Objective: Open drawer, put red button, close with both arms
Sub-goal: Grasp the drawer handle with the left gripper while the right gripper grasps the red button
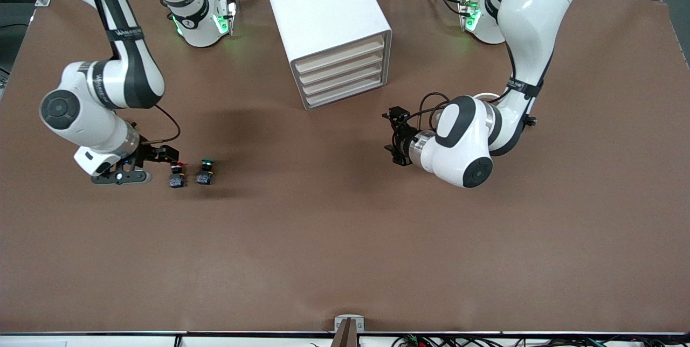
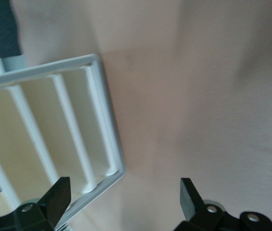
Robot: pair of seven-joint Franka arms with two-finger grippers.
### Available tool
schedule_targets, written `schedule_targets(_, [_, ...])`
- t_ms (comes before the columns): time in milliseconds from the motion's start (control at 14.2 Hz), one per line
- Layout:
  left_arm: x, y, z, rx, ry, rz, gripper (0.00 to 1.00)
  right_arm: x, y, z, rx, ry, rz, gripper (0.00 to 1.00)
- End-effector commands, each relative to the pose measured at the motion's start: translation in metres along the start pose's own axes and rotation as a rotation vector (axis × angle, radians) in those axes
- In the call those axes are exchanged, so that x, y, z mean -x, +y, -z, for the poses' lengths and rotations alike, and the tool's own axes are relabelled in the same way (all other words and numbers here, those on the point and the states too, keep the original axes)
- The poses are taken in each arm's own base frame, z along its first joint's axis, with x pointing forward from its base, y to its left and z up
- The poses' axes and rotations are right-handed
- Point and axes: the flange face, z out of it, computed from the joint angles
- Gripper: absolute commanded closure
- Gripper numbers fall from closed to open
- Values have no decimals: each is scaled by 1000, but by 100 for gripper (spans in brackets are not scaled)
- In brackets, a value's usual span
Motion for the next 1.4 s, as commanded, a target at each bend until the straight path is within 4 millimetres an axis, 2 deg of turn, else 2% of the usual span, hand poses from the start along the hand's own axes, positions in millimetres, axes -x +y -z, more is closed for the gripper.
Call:
schedule_targets(0, [6, -5, -13, -101, -12, 51, 0, 2, 6, -34, 14, -1, -4, 0])
schedule_targets(211, [8, 3, -41, -198, -49, 165, 0, -5, 16, -75, 22, 35, -11, 0])
schedule_targets(351, [10, -2, -58, -274, -35, 172, 0, -8, 18, -96, 25, 51, 0, 0])
schedule_targets(702, [11, -10, -82, -392, 5, 228, 2, -14, 20, -131, 28, 12, -3, 0])
schedule_targets(842, [16, -18, -92, -424, 34, 229, 7, -16, 20, -133, 28, 12, -5, 31])
schedule_targets(982, [19, -20, -102, -446, 34, 231, 22, -21, 18, -130, 28, 14, -3, 61])
schedule_targets(1053, [19, -19, -108, -460, 34, 247, 30, -23, 18, -128, 29, 17, -3, 71])
schedule_targets(1123, [19, -18, -110, -467, 34, 258, 32, -26, 17, -125, 29, 23, 0, 82])
schedule_targets(1193, [20, -19, -117, -475, 41, 260, 32, -28, 16, -123, 29, 20, 1, 87])
schedule_targets(1333, [22, -23, -131, -489, 62, 256, 45, -34, 14, -111, 27, -10, 1, 90])
